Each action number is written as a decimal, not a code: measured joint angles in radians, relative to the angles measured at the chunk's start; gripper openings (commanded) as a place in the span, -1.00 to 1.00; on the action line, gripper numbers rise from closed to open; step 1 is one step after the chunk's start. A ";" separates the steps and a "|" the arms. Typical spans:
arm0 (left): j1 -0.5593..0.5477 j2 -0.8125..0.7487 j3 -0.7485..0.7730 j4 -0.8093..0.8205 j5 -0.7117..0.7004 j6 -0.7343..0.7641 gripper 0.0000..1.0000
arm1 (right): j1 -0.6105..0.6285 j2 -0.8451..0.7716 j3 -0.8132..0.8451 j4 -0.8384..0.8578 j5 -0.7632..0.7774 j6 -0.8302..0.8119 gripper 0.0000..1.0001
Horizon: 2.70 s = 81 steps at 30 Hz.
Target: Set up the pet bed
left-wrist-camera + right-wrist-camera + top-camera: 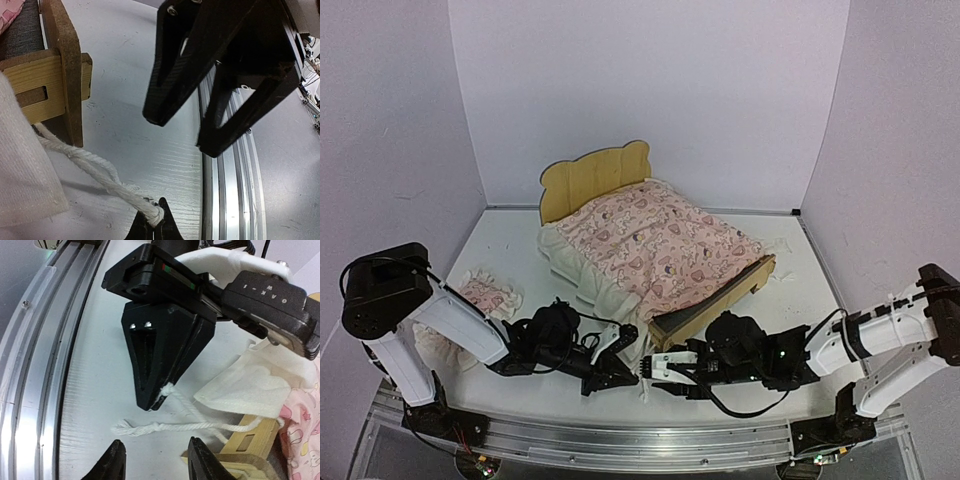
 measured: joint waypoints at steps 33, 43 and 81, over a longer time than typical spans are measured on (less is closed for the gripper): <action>0.016 0.001 0.019 -0.053 0.086 -0.001 -1.00 | -0.060 0.205 0.171 -0.035 -0.170 -0.304 -0.53; 0.020 0.001 0.019 -0.054 0.108 -0.001 -1.00 | -0.061 0.203 0.169 -0.025 -0.178 -0.287 -0.84; 0.038 0.076 0.110 0.080 -0.033 -0.451 -0.40 | -0.007 0.251 -0.145 0.639 -0.057 0.432 -1.00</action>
